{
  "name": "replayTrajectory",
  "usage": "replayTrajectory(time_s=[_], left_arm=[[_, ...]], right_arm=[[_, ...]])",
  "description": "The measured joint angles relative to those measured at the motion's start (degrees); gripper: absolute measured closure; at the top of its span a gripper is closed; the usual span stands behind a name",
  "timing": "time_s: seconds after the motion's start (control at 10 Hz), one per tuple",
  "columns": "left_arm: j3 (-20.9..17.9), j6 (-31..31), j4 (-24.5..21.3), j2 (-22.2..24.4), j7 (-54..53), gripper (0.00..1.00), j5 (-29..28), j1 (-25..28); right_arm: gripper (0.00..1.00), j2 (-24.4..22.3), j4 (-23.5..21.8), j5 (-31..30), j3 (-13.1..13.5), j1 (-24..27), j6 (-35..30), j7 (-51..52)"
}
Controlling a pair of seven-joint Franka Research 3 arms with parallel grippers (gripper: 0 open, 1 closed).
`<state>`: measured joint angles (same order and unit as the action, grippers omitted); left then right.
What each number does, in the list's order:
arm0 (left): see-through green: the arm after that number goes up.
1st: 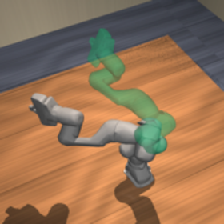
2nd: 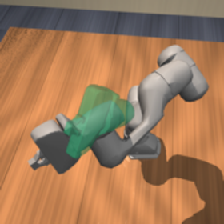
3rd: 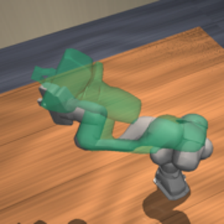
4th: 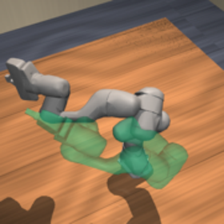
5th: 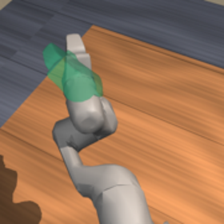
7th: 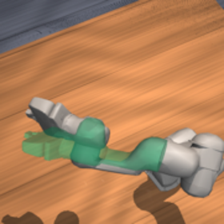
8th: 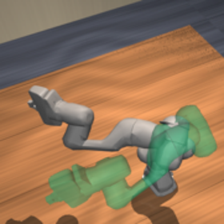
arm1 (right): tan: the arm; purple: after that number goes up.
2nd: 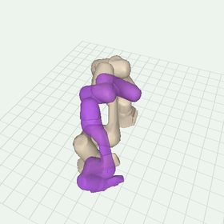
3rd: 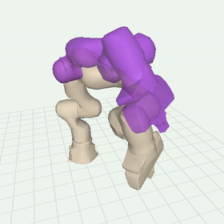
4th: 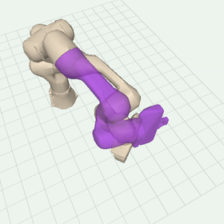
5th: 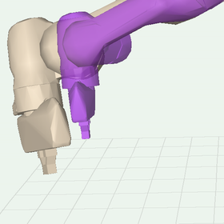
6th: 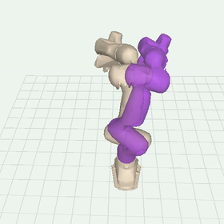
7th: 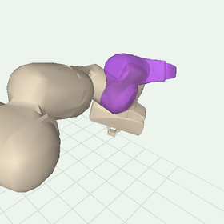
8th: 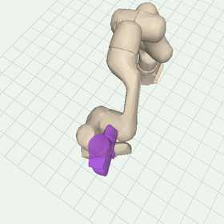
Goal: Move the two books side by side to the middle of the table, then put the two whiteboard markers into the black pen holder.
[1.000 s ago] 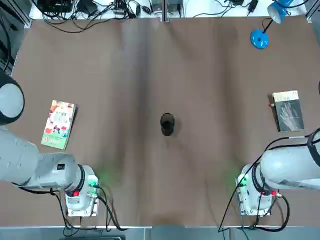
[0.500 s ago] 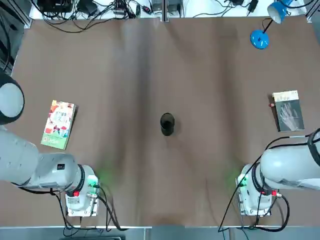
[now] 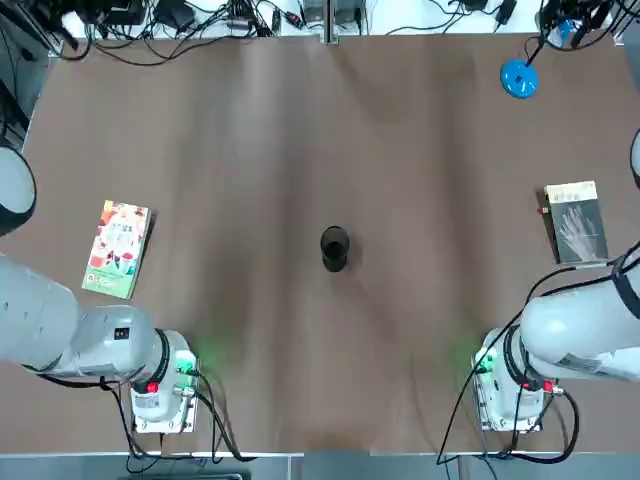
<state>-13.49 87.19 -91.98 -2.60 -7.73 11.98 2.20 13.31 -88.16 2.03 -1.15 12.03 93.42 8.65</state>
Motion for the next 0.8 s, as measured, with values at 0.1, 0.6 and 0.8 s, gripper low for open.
replayTrajectory(time_s=[0.1, 0.6, 0.8], left_arm=[[-3.92, 0.36, -3.17, 0.31, -5.84, 0.08, 1.72, 0.10], [-22.65, 5.73, -19.45, -0.74, -40.88, 0.05, 12.76, 0.34], [-28.46, 6.27, -21.88, -6.42, -56.52, 0.03, 18.05, 0.56]], right_arm=[[0.00, 0.46, 0.02, 0.03, 0.05, 2.58, -0.15, 2.67], [0.00, 7.87, 0.42, 12.04, 0.41, 22.38, -0.45, 36.59], [0.00, 16.03, 2.73, 16.76, 0.35, 29.20, -0.10, 50.35]])
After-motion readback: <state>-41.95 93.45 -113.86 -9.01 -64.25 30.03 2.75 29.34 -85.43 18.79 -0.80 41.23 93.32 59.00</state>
